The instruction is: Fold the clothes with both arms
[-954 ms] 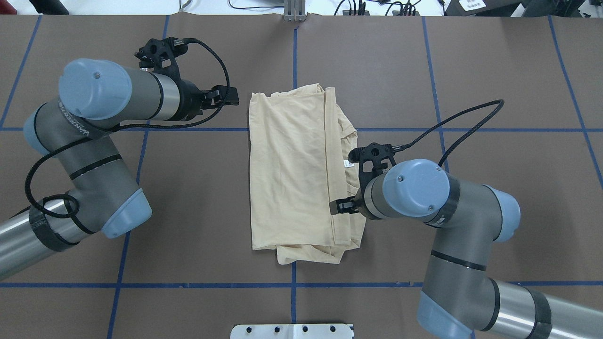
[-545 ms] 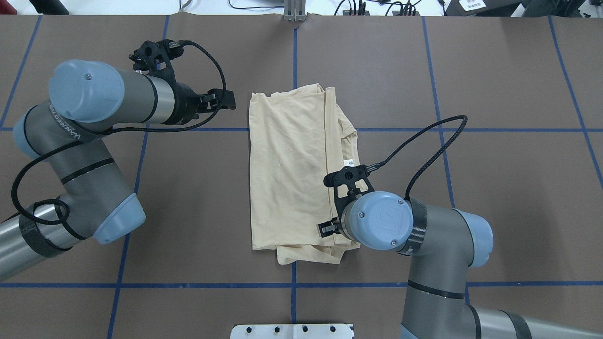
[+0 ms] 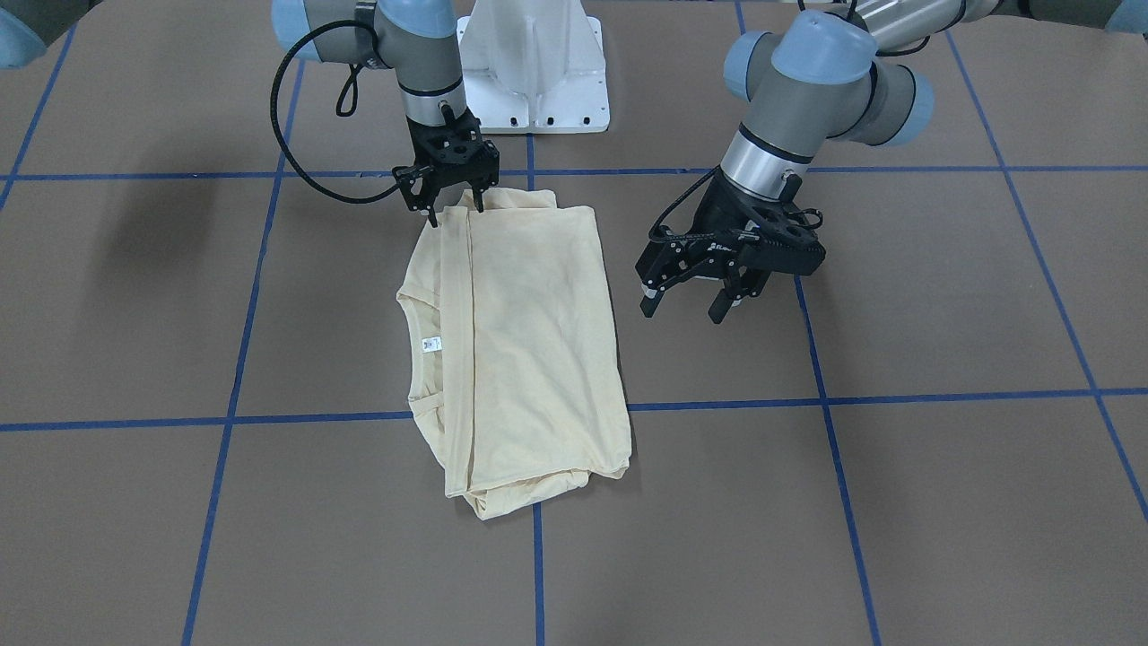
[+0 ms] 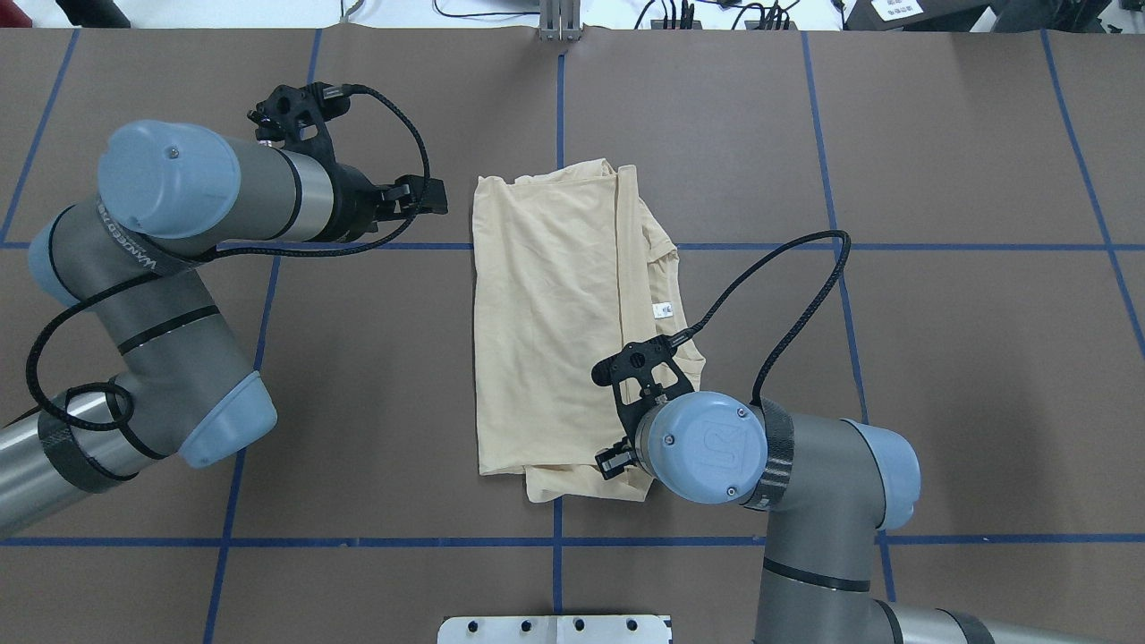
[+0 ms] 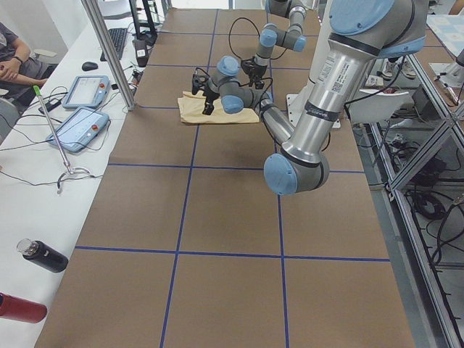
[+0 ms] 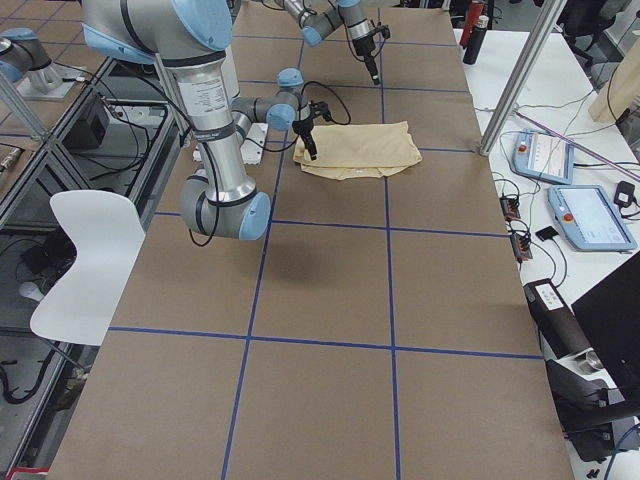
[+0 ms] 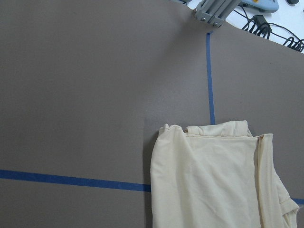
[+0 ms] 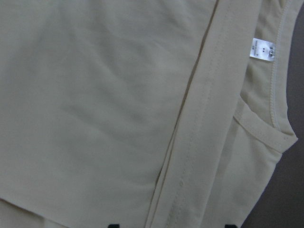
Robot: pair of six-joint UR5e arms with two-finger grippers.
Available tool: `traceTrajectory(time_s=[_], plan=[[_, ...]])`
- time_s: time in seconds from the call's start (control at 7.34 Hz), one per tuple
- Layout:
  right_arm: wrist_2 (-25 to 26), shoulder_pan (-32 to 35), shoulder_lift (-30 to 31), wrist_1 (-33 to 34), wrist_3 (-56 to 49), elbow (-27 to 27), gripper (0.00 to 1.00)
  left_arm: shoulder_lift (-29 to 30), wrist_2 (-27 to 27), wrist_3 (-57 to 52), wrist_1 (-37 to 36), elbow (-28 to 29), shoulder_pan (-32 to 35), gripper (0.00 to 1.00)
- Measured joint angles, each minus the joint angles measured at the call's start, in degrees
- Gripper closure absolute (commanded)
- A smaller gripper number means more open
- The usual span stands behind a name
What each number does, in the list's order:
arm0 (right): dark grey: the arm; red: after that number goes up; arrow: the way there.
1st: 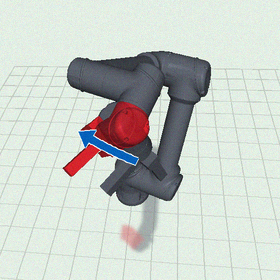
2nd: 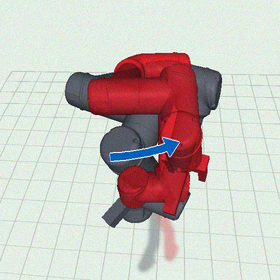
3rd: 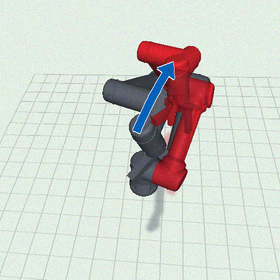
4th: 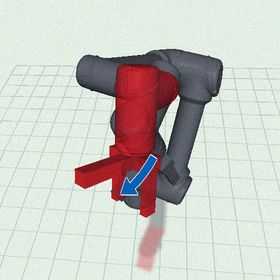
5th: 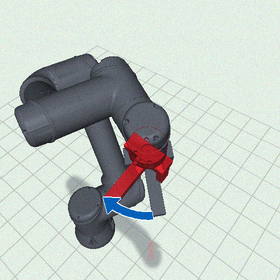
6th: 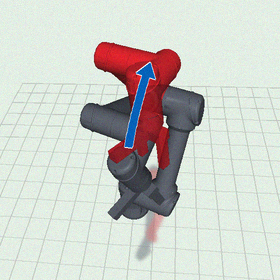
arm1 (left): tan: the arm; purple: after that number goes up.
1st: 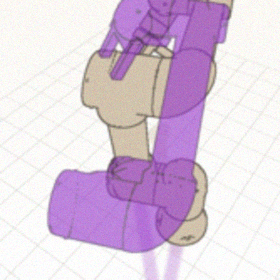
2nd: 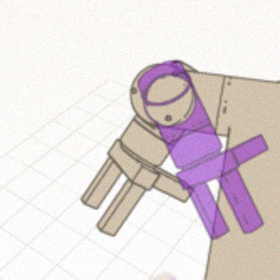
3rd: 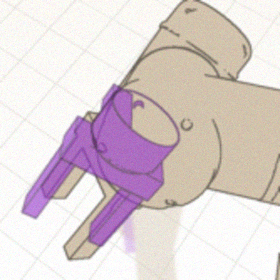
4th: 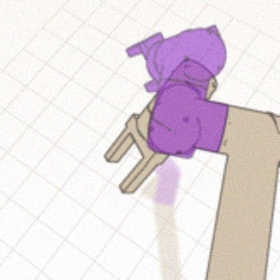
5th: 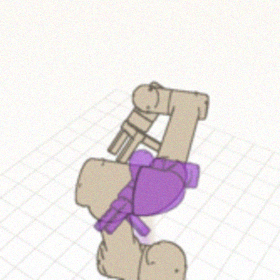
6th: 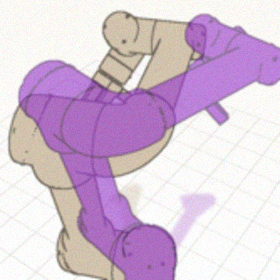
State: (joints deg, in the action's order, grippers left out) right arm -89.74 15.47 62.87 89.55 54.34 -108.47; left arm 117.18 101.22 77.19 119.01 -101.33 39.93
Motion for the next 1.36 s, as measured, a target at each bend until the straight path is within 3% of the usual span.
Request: traceTrajectory(time_s=[0.27,0.82,1.36], plan=[[0.02,-0.62,0.06,-0.06,-2.73,0.18,0.3,0.06,0.02,0.06,0.0,0.0,-0.03,0.0],[0.56,-1.86,0.14,-0.13,-5.9,0.81,0.79,0.07,0.03,0.07,0.0,-0.04,-0.03,0.0],[1.09,-1.74,0.13,-0.31,-6.78,0.93,0.9,0.07,0.03,0.05,0.0,0.06,-0.03,0.0]])
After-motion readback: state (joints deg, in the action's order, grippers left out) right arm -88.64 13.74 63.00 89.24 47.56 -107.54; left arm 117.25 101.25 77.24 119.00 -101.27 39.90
